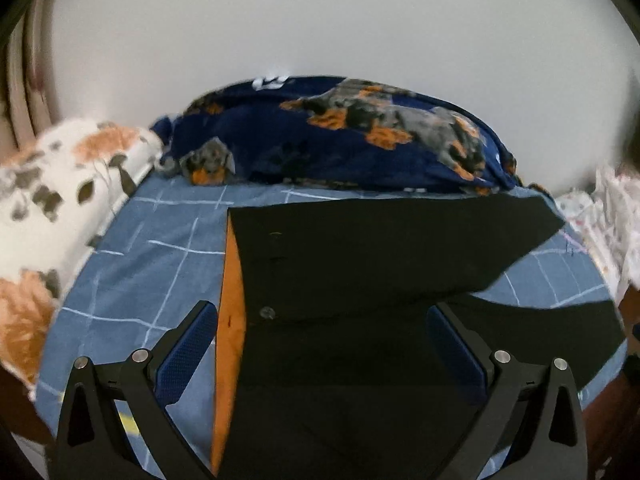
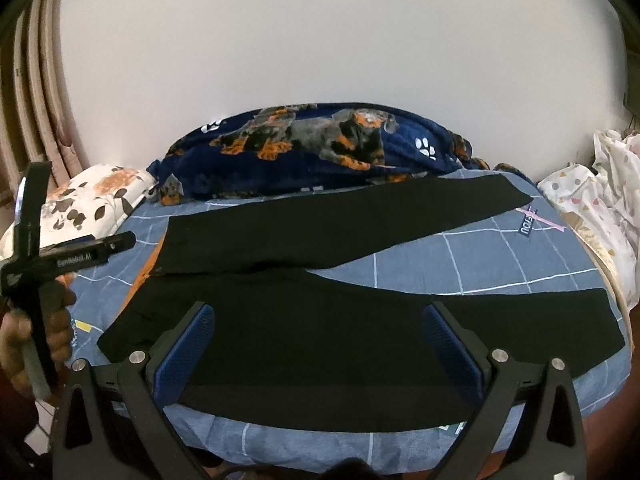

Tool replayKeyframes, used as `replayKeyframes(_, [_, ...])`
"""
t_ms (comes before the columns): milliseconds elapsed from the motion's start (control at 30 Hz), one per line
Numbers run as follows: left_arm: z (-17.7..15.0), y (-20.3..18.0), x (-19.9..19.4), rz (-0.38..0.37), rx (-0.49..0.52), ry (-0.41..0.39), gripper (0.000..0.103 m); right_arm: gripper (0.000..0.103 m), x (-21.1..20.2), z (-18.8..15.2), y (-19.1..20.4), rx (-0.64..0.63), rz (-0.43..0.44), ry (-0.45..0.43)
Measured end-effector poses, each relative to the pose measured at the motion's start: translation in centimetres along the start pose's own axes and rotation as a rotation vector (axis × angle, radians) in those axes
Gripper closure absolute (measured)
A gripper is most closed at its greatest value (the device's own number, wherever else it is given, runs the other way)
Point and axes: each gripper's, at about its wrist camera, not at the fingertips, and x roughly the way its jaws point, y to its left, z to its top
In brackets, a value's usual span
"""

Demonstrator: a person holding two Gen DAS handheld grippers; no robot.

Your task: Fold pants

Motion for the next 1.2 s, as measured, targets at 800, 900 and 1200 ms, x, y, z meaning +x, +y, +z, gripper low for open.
replayKeyframes(800, [8.9,12.8,23.2,-0.184,0.007,0.311,0.052,0.000,9.8,-0.6,0.1,0.016,-0.019,0.213])
replayKeyframes(900, [9.6,12.6,23.9,-0.187,0.006,0.309,0.055,0.000,10.4,-0.7,-0.3,0.034,-0.027,0.228])
replayKeyframes(1200, [10.5,11.0,18.3,-0.206,-0.084,0.141,0.093,0.000,11.3,0.6,-0.6,0.061,0.047,0.233])
